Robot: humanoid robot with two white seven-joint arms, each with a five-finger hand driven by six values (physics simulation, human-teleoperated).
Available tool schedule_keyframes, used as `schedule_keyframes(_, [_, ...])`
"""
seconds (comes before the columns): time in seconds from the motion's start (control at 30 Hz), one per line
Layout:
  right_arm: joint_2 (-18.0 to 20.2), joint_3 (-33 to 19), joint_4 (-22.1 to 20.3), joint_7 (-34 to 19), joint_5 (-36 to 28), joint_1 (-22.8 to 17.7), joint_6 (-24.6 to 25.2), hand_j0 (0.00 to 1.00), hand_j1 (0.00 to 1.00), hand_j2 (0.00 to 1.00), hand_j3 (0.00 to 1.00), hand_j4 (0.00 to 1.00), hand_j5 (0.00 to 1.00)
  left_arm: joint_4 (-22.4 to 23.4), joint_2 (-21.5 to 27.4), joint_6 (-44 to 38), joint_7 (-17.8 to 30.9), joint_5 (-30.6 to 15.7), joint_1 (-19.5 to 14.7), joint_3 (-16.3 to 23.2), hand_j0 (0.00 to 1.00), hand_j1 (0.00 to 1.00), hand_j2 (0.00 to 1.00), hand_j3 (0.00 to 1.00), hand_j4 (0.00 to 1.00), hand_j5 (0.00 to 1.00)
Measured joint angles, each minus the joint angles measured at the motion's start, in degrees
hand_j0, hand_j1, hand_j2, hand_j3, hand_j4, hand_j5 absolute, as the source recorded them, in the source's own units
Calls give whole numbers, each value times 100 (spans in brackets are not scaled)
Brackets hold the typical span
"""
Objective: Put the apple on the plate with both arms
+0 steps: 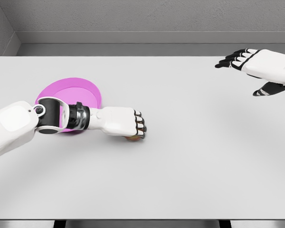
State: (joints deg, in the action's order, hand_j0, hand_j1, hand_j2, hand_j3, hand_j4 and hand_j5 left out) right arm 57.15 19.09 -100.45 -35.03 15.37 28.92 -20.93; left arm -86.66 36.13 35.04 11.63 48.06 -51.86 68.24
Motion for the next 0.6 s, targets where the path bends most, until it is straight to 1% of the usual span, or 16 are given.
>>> schedule_keyframes(0.07, [0,1,0,0,0,0,0,100,100,100,100,100,100,0,-1,1,3,4,0,-2,33,33,33,33,33,33])
schedule_keyframes(0.1, [0,0,0,0,0,0,0,100,100,100,100,100,100,0,-1,1,4,2,0,-3,30,30,30,30,30,30])
schedule_keyframes(0.23, [0,0,0,0,1,0,0,100,100,100,100,100,100,2,4,1,-4,-87,-9,-43,22,22,22,22,22,22])
schedule_keyframes(0.37, [0,0,0,0,0,0,0,100,100,100,100,100,100,27,45,0,-20,-578,9,-193,22,22,22,22,22,22])
schedule_keyframes(0.47, [0,0,0,0,0,0,0,100,100,100,100,100,100,201,65,22,-2,-962,9,-412,22,22,22,22,22,22])
schedule_keyframes(0.6, [0,0,0,0,1,-9,0,100,100,100,100,100,100,511,101,25,21,-1127,-9,-855,23,23,23,23,23,23])
